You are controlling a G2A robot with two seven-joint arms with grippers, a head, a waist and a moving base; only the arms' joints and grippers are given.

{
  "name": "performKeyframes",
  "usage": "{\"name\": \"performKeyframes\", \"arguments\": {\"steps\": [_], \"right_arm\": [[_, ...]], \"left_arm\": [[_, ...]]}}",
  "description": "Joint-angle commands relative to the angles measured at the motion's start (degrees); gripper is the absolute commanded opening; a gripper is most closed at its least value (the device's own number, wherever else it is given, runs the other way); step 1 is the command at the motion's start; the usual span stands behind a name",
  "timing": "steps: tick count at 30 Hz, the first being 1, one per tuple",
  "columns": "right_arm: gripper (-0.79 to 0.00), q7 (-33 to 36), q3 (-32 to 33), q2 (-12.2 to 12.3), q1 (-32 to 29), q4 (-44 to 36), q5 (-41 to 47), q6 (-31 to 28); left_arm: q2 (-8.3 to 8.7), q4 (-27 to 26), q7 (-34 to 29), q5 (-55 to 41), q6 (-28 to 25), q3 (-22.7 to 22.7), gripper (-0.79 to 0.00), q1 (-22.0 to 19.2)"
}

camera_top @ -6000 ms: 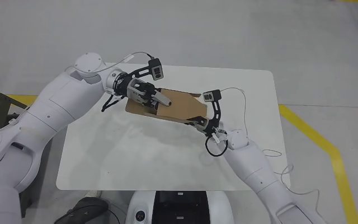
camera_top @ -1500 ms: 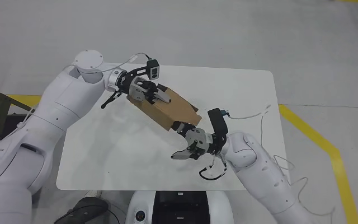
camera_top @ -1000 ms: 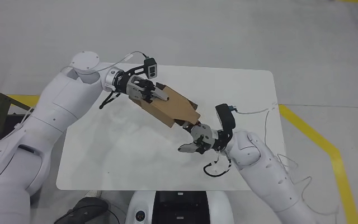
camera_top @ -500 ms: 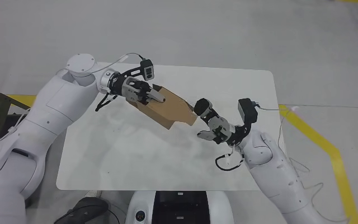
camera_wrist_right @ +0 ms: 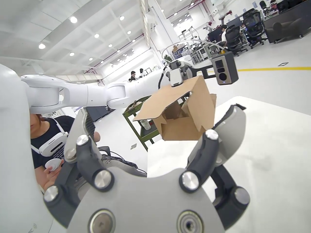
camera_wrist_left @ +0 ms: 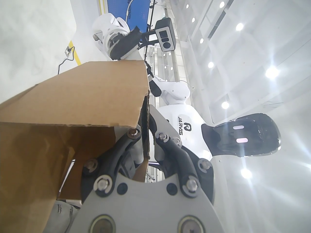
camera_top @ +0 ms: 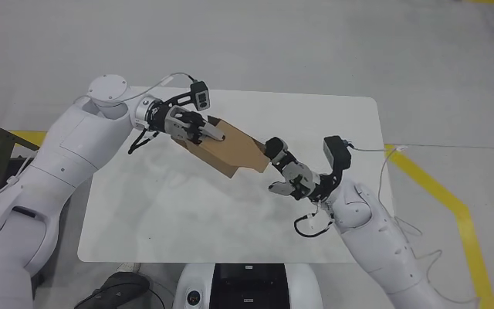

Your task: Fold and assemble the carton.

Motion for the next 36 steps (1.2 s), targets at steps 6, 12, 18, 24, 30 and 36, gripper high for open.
{"name": "performKeyframes", "arguments": {"steps": [6, 12, 18, 24, 30, 36], "right_arm": [[0.000, 1.85, -3.16, -0.10, 0.42, -1.17, 1.61, 0.00], [0.000, 2.33, -5.08, -0.31, 1.25, -0.99, 1.93, 0.00], [0.000, 2.10, -5.79, -0.42, 2.01, -1.06, 2.03, 0.00], [0.000, 1.87, -5.47, -0.32, 2.22, -0.19, 2.19, 0.00], [0.000, 0.93, -2.61, 0.31, 0.67, -0.52, 2.56, 0.00], [0.000, 1.07, -0.70, 0.86, -0.74, -3.06, 3.58, 0.00]], "left_arm": [[-0.56, 0.89, 0.00, -0.03, -0.57, 0.17, -0.785, -0.29], [-1.01, 1.11, 0.00, 0.00, -0.63, 0.22, -0.785, -0.52], [-1.39, 1.14, 0.00, 0.38, -0.35, 0.48, -0.785, -0.61], [-1.50, 2.47, 0.00, 0.32, -1.28, -0.05, -0.785, -0.81], [-1.01, 4.74, 0.00, 0.81, -1.85, -1.31, -0.785, -0.70], [-0.45, 6.37, 0.00, 3.09, -2.08, -2.24, -0.785, -0.03]]}}
